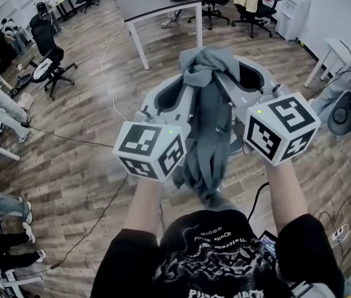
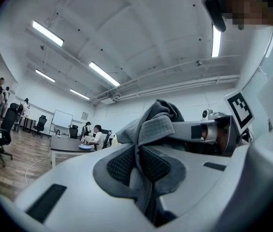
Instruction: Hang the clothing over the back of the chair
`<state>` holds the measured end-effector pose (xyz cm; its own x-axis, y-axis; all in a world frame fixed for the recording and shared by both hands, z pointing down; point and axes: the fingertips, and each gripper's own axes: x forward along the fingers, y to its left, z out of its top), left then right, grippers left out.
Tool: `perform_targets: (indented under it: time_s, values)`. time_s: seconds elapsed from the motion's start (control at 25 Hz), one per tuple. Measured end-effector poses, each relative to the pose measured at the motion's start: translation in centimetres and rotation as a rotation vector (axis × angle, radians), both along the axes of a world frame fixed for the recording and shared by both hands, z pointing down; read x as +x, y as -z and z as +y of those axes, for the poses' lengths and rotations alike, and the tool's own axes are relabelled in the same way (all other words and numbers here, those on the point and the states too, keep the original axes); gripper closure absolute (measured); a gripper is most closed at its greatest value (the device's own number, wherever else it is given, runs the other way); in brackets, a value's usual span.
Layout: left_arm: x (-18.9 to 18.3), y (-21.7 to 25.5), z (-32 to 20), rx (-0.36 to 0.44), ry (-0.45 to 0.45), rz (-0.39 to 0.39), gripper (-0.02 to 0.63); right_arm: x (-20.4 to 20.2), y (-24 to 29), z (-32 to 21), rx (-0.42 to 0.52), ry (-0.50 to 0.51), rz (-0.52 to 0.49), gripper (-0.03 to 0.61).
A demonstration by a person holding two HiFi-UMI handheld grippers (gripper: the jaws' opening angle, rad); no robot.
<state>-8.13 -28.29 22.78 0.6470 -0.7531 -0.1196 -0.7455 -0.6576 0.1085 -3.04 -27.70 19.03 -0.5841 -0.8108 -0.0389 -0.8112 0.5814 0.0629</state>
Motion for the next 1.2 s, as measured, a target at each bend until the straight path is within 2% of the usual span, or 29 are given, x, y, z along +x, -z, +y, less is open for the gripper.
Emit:
perform_targets:
  time_s: [0.28,0.48,0.6,1.0,1.2]
  values:
    - [0.7,-4.2,-4.5,-0.109,0.038,-0.046,0.575,0.8,-4.3,-5.3,-0.109,0.022,0.013,0.483]
    - [1.2,-7.9,-6.9,-0.18,0.052,-0.09,0.575,1.3,-7.7,-8.3,-0.158,0.022,0.056,0.483]
    - [1.3,-9.6,-8.4,-0.215,0.055,-0.105,0.575,1.5,-9.4,-10.3,-0.19,0.017,0.048,0.483]
    - [2.9,-9.4,-13.7,-0.226,0.086,-0.108,0.575,3.1,-9.0,-16.7,-0.204,0.016,0.0,0.485]
    - [3.2,-11.2,-15.4,-0.266,0.131,-0.111,0.575,3.3,-10.8,-18.8,-0.229,0.049,0.011,0.486]
